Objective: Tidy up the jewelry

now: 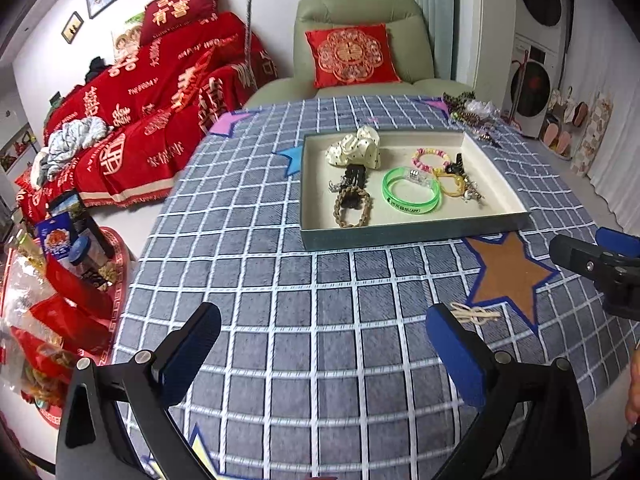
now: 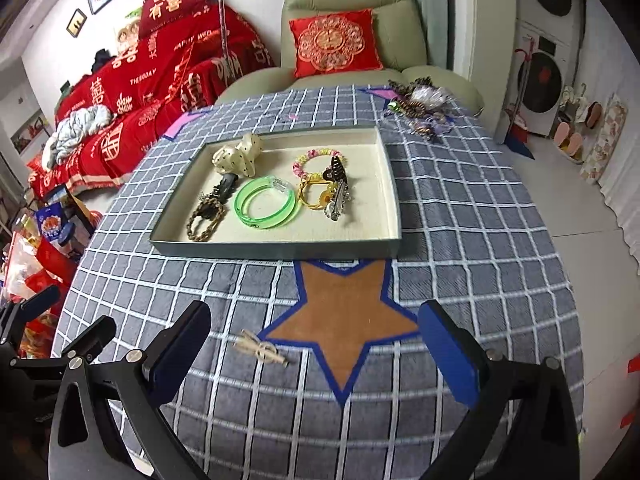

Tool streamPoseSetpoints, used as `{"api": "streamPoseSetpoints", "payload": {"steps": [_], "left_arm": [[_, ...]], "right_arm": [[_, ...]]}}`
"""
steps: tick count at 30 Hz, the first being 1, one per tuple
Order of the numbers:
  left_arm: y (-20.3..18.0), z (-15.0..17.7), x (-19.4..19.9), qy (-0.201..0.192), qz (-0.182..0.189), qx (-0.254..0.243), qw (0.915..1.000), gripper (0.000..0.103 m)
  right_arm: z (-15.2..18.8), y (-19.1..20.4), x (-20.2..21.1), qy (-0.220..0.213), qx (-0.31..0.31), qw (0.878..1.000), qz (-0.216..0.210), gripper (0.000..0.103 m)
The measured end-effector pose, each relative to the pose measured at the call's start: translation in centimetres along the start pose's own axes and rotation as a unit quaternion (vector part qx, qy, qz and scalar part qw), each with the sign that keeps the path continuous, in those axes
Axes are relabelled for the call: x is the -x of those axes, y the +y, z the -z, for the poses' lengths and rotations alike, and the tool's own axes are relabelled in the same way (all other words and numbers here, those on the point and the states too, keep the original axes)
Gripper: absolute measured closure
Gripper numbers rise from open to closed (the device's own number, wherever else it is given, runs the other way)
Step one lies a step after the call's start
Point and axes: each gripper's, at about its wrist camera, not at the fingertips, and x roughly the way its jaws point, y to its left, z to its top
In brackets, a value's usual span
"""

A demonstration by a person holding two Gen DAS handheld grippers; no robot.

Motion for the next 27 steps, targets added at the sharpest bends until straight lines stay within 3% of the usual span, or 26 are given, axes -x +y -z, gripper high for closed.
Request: {"api": "streamPoseSetpoints", "payload": {"steps": [15, 27], "left_arm": [[0.6, 2.8, 6.2, -0.049, -0.016, 0.020, 0.9985, 0.000], [0.6, 3.5, 8.5, -0.071, -0.020, 0.028, 0.9969, 0.000]], "right_arm": [[4.0, 1.7, 7.5, -0.067, 0.024, 0.997, 0.041, 0.000], [4.8, 1.9, 9.7, -0.092, 0.018, 0.995, 0.046, 0.000]]}}
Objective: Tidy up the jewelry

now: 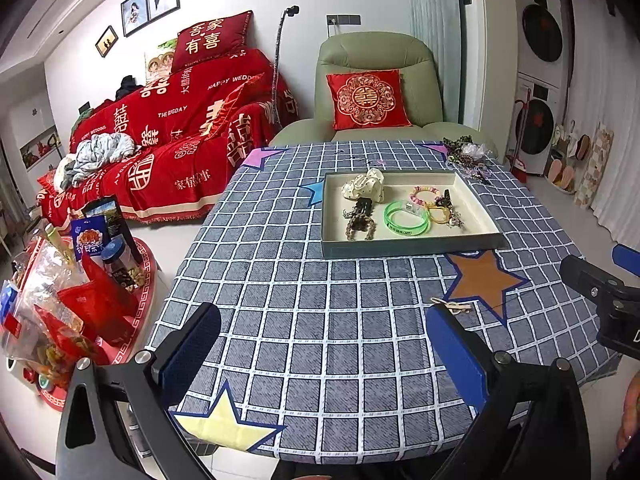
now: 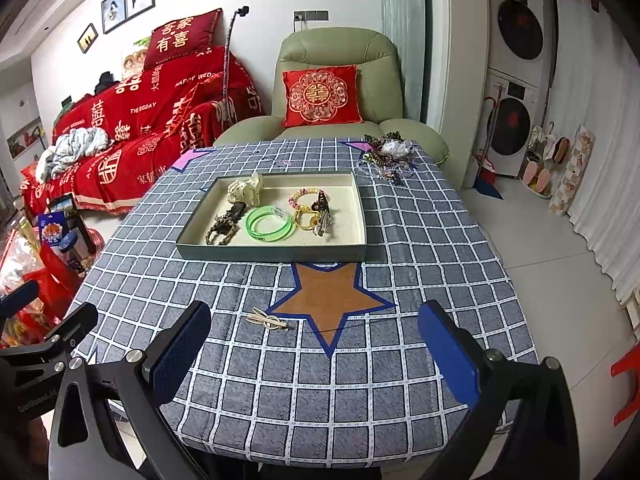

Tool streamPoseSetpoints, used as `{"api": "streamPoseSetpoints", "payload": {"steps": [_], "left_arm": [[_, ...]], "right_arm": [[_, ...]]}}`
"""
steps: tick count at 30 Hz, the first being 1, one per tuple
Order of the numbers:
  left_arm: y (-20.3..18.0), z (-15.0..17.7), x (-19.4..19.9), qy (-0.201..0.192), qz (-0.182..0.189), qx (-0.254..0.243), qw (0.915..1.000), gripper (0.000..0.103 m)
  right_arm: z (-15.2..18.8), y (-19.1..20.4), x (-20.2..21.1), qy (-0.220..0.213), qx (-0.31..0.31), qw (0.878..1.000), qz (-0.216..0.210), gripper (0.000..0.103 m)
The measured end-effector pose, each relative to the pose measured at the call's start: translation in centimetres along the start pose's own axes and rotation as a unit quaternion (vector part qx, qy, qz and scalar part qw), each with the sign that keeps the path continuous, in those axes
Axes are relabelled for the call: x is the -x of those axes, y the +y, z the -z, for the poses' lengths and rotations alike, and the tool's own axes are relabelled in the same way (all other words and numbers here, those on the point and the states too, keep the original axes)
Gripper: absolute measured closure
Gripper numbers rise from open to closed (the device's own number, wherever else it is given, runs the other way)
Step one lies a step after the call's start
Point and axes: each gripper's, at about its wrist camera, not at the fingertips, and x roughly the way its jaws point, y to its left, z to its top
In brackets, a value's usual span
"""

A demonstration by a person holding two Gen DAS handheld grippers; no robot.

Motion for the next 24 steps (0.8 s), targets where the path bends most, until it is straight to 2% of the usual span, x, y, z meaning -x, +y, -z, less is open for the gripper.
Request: {"api": "streamPoseSetpoints", "payload": {"steps": [24], "left_arm": [[-0.50, -0.31, 0.45, -0.008, -0.002, -0.005, 1.0000, 0.000]], "right_arm": [[-0.19, -0.09, 0.79, -0.008, 0.001, 1.000, 0.000, 0.000]]}}
